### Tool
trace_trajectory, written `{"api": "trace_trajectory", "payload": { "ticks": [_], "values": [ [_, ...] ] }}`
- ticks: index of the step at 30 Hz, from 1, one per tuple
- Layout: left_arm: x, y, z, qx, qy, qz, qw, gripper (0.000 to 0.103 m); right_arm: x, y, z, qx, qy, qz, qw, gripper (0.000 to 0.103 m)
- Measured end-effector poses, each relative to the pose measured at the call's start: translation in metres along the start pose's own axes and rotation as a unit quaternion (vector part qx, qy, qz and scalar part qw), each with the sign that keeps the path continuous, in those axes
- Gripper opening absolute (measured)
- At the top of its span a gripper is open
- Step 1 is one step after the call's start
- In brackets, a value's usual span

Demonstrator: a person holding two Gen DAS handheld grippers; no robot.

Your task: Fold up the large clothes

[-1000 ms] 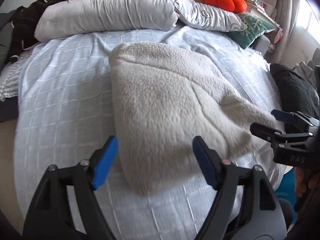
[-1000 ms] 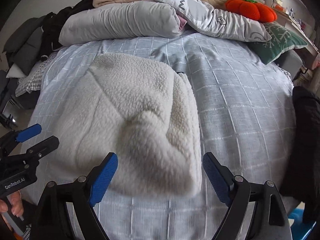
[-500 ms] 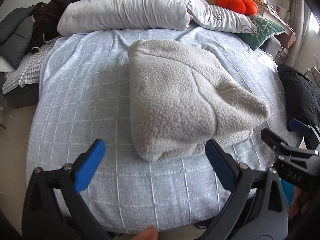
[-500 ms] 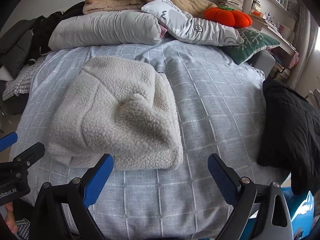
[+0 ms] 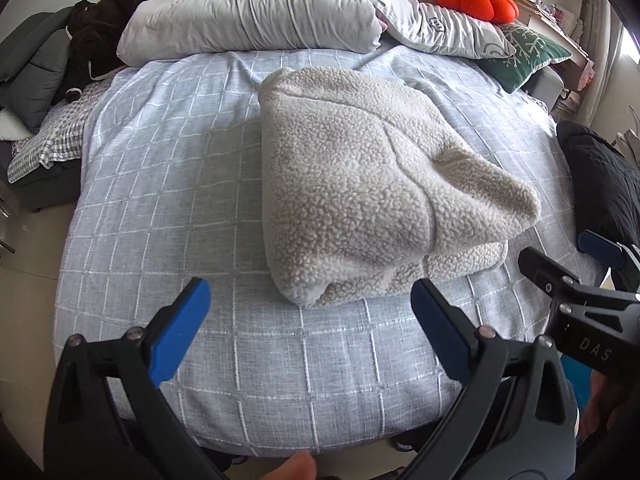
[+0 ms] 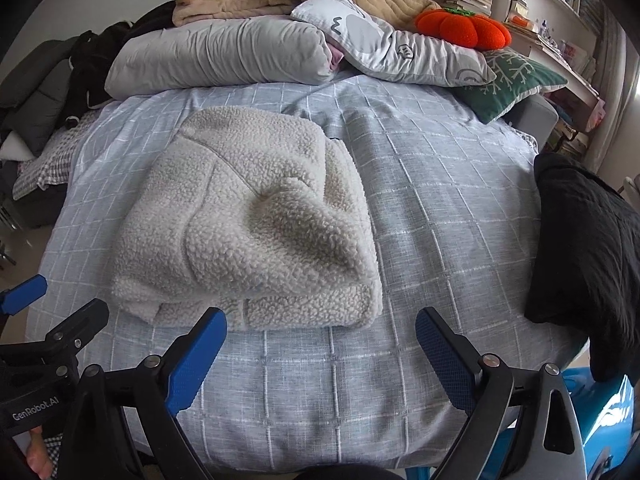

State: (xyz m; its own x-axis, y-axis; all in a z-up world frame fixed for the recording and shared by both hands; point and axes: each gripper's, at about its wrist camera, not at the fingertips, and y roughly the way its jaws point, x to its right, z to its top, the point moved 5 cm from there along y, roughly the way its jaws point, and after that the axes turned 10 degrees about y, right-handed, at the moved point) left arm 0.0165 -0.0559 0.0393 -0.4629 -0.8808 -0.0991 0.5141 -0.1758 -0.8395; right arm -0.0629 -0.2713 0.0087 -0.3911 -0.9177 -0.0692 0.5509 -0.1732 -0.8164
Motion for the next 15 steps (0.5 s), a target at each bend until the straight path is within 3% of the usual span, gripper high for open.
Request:
{"api": "trace_trajectory", "payload": {
  "ticks": [15],
  "values": [
    [0.0022,-0.0023,0.0040,0.003,0.008,-0.002,1.0000,0.100,-0.0035,0.0038,-0.0019,-0.008,-0.002,0.001,1.000,0.097]
  ]
}}
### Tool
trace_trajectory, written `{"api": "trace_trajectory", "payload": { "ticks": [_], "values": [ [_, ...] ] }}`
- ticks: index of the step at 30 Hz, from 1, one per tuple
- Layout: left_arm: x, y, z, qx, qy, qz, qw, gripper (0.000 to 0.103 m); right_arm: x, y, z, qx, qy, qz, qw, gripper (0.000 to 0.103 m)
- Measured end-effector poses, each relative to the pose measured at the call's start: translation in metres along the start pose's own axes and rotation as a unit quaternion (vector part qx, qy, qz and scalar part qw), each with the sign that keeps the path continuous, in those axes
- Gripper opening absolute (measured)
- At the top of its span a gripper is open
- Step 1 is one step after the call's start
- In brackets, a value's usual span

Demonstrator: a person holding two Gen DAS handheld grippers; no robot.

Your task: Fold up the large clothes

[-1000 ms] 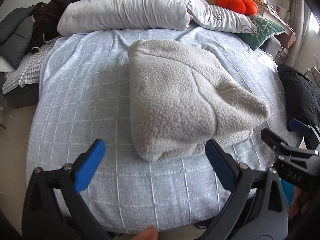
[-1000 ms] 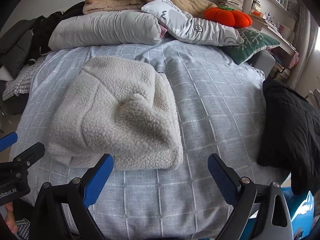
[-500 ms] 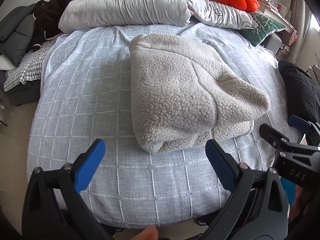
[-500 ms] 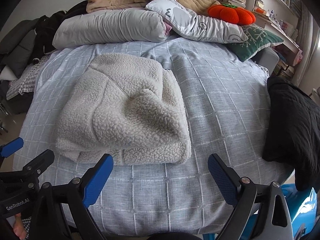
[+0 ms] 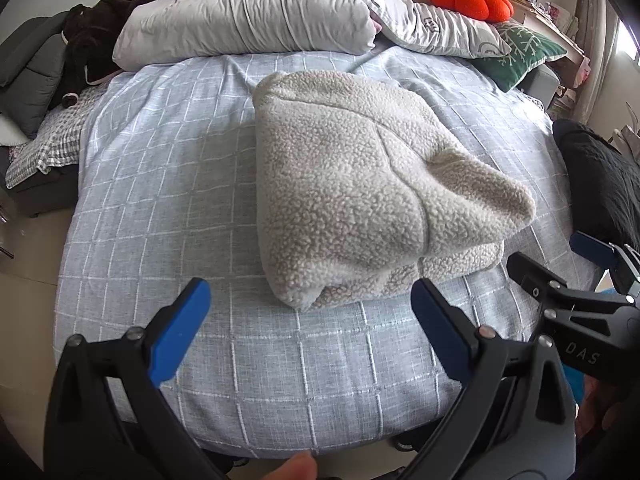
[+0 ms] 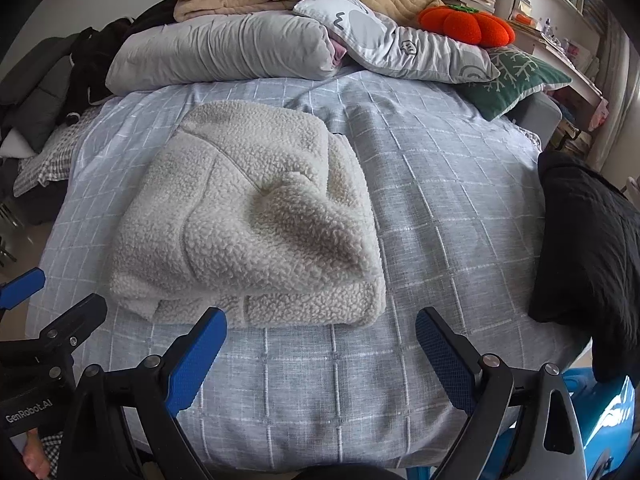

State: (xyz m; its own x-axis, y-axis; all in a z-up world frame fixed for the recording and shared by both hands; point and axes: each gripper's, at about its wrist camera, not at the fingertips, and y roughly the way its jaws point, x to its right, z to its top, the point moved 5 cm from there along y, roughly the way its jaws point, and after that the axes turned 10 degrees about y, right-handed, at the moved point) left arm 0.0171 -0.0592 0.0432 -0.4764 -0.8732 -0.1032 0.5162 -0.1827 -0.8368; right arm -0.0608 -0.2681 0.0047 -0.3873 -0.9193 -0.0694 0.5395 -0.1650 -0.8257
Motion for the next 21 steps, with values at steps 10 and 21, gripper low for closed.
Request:
{"api": "trace_trajectory", "payload": {
  "ticks": [10,21],
  "values": [
    [-0.0010,0.0005,-0.0010,-0.001,-0.002,0.001,1.0000,0.100,-0.0039,0.0004,-0.0015,-0.002,-0.007,0.003,1.000,0.097],
    [-0.0032,0.0006,-0.0019,-0.002,-0.002,0.000,1.0000,0.100,-0.0030,-0.0002,-0.0007,-0.001,-0.006,0.004,1.000,0.097]
  ]
}}
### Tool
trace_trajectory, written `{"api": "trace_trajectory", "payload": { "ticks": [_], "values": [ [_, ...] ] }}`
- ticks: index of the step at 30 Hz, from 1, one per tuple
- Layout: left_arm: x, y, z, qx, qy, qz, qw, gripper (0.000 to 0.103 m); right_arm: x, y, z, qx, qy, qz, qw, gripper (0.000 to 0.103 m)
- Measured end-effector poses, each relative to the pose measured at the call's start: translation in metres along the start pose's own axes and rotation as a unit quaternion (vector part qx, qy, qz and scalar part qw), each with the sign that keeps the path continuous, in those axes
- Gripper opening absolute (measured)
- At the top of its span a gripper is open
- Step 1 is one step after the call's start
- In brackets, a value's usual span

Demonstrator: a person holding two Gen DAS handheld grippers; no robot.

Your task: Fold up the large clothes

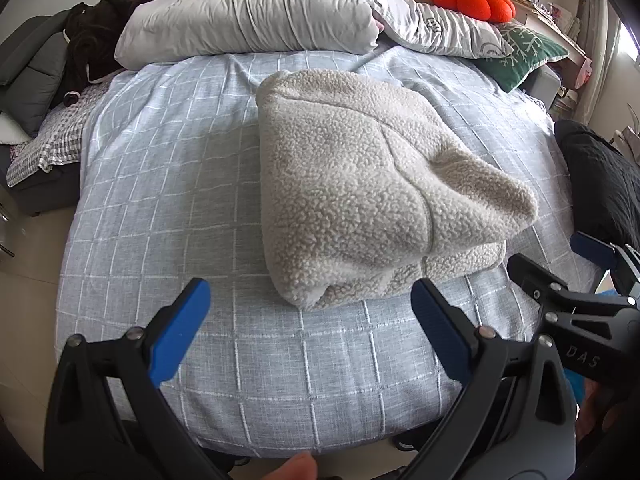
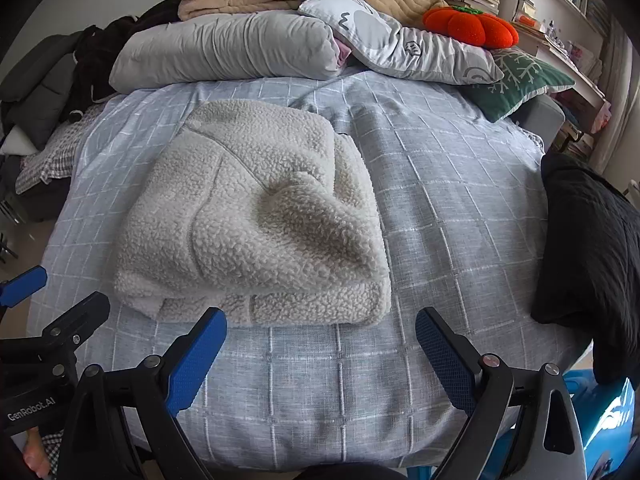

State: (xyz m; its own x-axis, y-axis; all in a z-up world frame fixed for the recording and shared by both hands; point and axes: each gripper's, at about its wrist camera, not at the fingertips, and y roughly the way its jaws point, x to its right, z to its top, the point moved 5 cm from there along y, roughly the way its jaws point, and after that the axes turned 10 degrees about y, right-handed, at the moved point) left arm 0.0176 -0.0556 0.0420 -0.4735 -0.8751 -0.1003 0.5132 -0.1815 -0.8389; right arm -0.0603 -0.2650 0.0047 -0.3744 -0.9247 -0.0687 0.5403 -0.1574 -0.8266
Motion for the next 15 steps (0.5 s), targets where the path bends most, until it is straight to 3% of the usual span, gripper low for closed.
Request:
{"api": "trace_trajectory", "payload": {
  "ticks": [15],
  "values": [
    [-0.0023,0.0003,-0.0010,0.000,-0.003,0.002,1.0000,0.100,-0.0033,0.0005,-0.0011,-0.002,-0.004,0.002,1.000,0.097]
  ]
}}
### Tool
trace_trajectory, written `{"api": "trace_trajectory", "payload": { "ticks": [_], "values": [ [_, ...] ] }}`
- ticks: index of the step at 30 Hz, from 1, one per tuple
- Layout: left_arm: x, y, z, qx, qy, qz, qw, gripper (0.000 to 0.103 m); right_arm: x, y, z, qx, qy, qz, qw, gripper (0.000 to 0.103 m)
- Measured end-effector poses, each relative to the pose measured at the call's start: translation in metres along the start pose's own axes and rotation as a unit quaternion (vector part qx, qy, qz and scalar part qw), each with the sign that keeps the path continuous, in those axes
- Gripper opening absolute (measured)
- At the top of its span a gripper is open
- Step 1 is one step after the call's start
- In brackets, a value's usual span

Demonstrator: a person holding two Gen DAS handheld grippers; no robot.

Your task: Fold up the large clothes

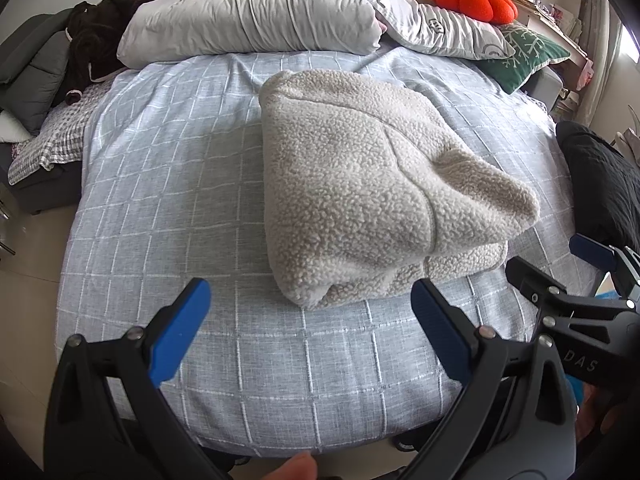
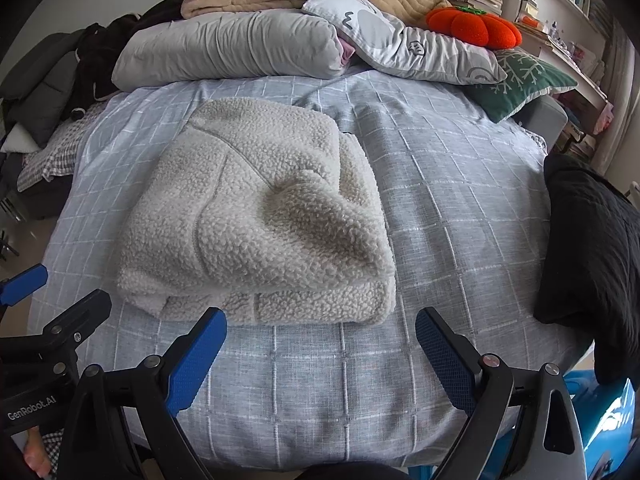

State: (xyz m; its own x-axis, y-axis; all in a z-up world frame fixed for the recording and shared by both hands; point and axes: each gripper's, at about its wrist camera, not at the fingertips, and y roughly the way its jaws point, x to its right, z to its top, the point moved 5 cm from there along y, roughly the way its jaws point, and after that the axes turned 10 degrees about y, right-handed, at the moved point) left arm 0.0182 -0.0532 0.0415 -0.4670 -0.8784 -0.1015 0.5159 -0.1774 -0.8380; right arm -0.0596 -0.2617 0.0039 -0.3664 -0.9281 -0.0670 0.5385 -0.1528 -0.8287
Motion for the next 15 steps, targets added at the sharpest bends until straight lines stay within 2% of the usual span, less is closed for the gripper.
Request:
{"api": "trace_trajectory", "payload": {
  "ticks": [15],
  "values": [
    [-0.0006,0.0027,-0.0014,-0.004,-0.005,0.004,1.0000,0.100,-0.0016,0.0008,-0.0005,-0.002,0.000,0.002,1.000,0.097]
  ]
}}
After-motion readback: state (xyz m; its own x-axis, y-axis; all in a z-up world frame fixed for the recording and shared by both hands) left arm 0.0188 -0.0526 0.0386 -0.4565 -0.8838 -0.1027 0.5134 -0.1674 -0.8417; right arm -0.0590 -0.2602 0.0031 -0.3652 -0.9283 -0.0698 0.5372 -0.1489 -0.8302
